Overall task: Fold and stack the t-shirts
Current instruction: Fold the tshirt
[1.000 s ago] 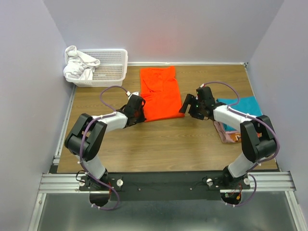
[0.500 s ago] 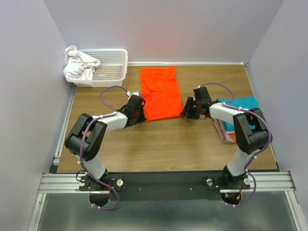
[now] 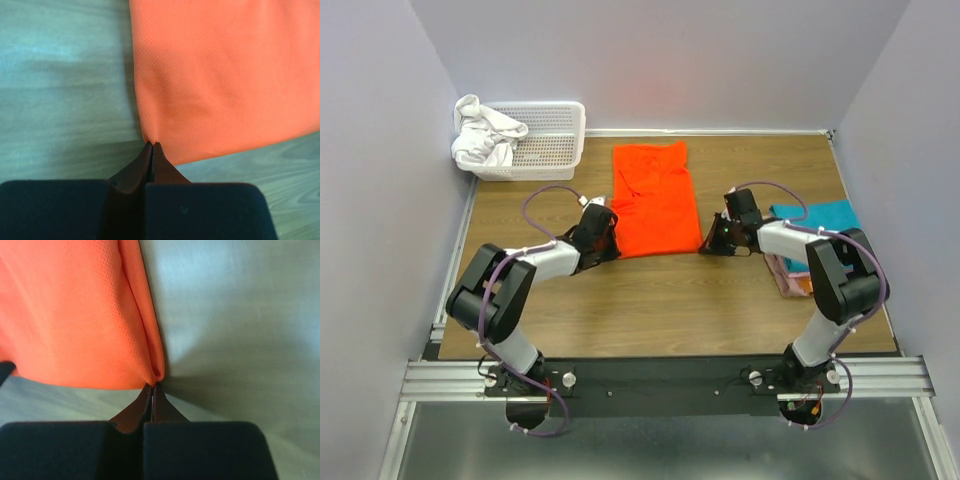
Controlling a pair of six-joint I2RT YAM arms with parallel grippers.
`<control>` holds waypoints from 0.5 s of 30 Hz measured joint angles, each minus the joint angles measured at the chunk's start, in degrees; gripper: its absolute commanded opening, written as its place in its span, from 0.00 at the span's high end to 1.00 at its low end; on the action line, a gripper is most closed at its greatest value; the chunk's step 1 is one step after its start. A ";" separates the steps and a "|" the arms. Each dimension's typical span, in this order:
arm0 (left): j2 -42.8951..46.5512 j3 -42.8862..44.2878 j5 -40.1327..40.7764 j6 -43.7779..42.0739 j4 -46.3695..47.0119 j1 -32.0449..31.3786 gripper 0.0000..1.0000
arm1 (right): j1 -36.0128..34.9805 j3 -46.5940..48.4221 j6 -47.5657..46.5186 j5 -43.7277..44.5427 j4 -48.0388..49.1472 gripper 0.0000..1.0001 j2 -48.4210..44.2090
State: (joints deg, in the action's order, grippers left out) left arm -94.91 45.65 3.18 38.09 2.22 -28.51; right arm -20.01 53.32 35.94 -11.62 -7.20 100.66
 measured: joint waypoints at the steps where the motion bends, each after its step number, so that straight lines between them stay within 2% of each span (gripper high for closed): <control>1: 0.96 -1.27 -0.24 0.20 0.31 0.00 1.00 | 0.00 -1.11 -0.02 -0.09 0.13 1.00 -0.96; 7: 10.67 -10.84 -1.70 3.34 -0.76 -3.04 1.00 | -0.07 -16.46 0.63 -2.82 0.24 1.00 -15.10; 10: 16.13 -15.13 -1.49 6.27 -2.36 -8.52 1.00 | -1.22 -24.09 1.70 -5.03 -0.26 1.00 -22.93; 15: 25.79 -21.40 -1.09 11.85 -6.86 -16.33 1.00 | -6.16 -31.15 4.20 -7.19 -2.99 0.99 -32.79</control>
State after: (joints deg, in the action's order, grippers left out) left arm -69.12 24.25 2.09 49.93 -4.64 -44.84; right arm -26.17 22.17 40.14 -18.81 -10.20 67.88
